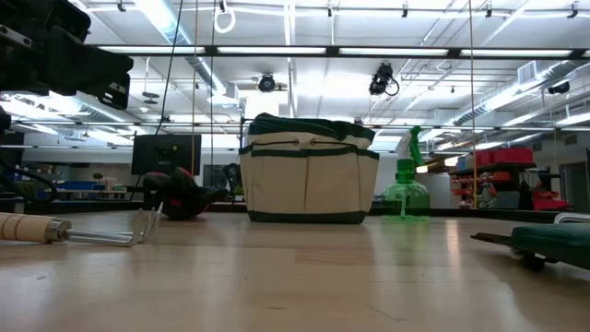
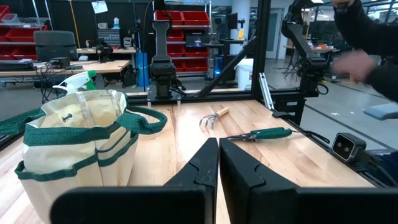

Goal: Pick & Place Garden tools in Gardening bag
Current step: Put the right brown hand rake into the gardening bag

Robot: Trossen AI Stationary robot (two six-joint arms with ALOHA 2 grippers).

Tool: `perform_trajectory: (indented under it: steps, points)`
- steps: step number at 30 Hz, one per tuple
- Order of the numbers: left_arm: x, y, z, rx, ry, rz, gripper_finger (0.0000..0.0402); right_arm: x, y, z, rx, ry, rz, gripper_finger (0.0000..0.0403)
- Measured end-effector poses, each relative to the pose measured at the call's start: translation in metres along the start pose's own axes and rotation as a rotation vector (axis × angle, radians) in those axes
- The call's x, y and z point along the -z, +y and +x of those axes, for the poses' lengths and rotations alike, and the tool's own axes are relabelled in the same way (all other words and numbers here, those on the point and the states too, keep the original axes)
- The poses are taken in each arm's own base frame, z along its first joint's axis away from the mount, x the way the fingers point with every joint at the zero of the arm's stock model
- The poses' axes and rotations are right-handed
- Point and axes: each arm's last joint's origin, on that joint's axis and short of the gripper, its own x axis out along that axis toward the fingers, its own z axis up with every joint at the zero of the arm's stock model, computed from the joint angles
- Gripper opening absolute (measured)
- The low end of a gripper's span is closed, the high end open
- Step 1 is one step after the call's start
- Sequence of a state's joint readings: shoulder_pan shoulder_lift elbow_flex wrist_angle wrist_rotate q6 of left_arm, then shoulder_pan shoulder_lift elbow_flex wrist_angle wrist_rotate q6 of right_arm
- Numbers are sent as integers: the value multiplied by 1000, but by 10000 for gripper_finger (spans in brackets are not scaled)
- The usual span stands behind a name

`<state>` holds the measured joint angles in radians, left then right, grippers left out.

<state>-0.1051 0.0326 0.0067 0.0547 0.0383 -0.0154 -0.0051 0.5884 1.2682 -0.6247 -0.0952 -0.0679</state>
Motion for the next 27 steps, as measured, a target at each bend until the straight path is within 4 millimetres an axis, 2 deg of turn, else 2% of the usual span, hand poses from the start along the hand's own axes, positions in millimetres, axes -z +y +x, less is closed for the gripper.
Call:
perform_trajectory:
  steps: [15,27]
  points:
    - [0,0,0,0,0,0,21,6,1,0,-15,61,-10,2]
    - [0,0,0,0,0,0,21,9,11,-1,-210,72,-95,2]
